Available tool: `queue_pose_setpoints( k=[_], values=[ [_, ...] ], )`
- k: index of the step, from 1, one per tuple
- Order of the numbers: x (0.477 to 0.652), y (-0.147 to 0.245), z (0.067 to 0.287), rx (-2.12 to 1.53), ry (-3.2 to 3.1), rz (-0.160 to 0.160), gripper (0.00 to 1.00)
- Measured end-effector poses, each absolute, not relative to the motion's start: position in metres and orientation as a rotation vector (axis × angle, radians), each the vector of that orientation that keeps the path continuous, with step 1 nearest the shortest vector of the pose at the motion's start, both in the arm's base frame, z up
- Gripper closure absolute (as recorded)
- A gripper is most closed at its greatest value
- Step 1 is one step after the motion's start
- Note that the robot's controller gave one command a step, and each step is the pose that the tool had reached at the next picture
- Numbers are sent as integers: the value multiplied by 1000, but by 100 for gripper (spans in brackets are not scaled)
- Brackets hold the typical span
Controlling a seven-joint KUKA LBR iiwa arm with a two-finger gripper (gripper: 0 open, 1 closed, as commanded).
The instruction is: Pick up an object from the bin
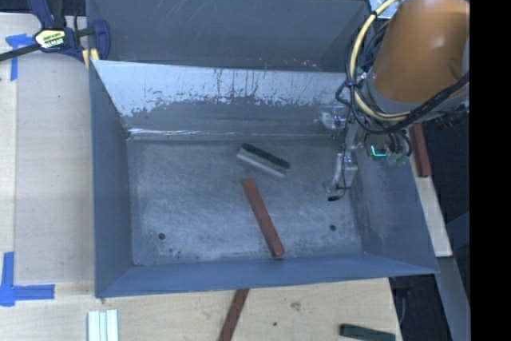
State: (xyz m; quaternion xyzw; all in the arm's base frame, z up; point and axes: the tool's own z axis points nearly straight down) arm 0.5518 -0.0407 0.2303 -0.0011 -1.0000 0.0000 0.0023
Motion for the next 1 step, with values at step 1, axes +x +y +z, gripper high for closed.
queue_pose_setpoints(
  k=[1],
  values=[
    [553, -41, 235, -2, -3145, 1, 0]
  ],
)
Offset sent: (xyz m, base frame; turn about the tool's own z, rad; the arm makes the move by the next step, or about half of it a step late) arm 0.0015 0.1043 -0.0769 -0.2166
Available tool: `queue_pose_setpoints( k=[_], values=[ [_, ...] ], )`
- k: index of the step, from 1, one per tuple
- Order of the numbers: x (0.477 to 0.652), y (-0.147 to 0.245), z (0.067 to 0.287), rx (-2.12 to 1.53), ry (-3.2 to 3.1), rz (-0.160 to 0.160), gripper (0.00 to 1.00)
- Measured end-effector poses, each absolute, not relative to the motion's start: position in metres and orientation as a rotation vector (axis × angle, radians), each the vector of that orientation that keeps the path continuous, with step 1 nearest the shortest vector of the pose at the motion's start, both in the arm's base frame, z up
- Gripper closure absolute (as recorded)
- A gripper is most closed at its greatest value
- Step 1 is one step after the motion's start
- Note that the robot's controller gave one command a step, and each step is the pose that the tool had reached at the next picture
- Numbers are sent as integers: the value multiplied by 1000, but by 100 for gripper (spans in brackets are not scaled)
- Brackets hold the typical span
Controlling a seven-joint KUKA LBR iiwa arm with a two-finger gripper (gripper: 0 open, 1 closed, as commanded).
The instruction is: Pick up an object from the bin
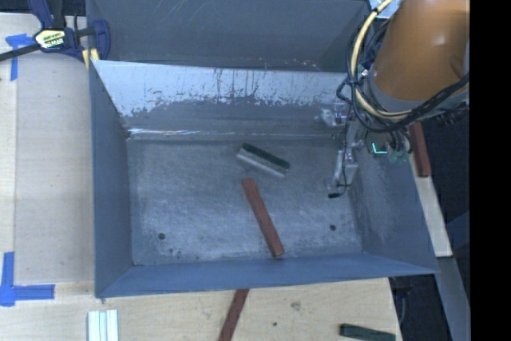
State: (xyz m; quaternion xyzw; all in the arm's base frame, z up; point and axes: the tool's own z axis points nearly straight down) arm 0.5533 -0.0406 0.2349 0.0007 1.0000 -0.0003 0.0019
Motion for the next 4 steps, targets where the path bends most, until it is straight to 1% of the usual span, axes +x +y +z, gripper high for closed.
queue_pose_setpoints(
  k=[1, 2, 3, 4],
  values=[
    [554, -9, 209, -107, 3132, -4, 0],
    [560, 34, 185, -23, 3139, 1, 0],
    [576, 40, 142, 262, 3123, 6, 0],
    [601, 10, 74, -190, 3124, 0, 100]
  ],
)
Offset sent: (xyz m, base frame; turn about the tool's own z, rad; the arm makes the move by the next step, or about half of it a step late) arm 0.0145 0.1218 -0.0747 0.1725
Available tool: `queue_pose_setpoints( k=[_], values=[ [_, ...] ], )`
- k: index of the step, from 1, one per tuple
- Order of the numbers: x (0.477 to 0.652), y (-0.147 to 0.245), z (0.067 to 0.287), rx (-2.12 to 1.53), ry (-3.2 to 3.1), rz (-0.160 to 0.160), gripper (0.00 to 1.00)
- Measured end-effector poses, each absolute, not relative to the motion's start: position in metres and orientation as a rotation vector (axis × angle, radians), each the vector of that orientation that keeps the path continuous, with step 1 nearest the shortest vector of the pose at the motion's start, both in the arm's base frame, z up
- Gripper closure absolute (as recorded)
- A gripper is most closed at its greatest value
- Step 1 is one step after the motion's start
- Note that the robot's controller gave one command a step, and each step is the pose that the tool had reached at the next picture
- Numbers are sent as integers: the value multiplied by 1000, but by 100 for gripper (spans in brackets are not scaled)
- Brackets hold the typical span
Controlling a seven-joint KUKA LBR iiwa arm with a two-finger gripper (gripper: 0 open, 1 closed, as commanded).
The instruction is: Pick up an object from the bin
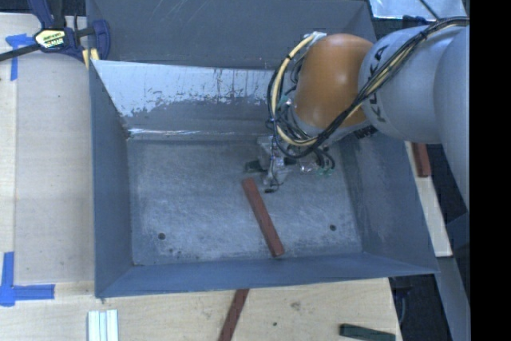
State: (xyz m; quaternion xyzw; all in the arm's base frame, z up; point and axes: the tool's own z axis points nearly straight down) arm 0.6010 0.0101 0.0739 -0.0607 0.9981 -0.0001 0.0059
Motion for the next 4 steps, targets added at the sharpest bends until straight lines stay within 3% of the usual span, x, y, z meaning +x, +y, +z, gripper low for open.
queue_pose_setpoints(
  k=[1, 3, 4],
  values=[
    [601, 10, 74, -190, 3124, 0, 100],
    [616, 17, 120, -343, 3116, -1, 100],
    [613, 23, 114, -320, 3124, 1, 0]
  ],
)
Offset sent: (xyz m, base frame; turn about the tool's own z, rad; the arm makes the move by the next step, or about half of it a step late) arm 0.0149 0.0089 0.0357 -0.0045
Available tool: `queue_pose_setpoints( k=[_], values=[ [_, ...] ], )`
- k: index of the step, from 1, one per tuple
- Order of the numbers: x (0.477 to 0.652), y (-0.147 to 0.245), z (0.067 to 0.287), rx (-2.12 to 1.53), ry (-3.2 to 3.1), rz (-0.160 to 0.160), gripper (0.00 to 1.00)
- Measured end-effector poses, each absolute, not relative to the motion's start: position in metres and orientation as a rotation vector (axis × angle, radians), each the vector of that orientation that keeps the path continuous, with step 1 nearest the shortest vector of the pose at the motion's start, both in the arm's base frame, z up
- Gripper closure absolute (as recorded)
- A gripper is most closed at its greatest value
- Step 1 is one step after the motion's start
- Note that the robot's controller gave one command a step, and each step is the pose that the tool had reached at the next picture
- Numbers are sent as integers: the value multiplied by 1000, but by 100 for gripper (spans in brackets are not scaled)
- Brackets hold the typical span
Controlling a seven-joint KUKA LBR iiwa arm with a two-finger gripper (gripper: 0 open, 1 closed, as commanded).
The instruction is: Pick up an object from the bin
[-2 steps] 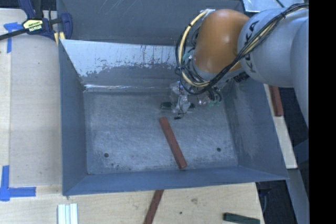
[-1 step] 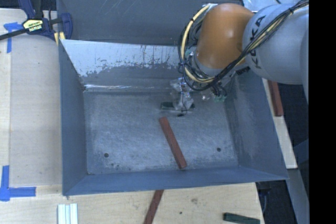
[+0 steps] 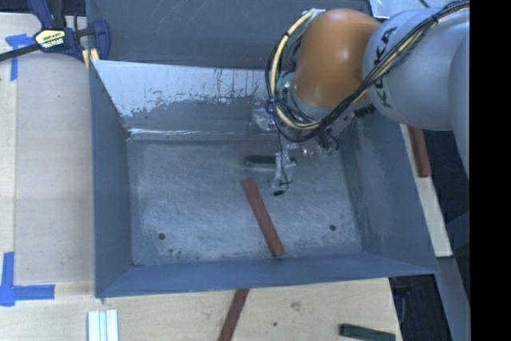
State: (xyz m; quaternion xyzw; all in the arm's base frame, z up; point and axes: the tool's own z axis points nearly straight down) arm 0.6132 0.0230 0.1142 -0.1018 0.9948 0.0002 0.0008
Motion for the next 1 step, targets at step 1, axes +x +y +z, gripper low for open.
queue_pose_setpoints(
  k=[1],
  values=[
    [613, 23, 114, -319, 3123, 1, 0]
  ],
)
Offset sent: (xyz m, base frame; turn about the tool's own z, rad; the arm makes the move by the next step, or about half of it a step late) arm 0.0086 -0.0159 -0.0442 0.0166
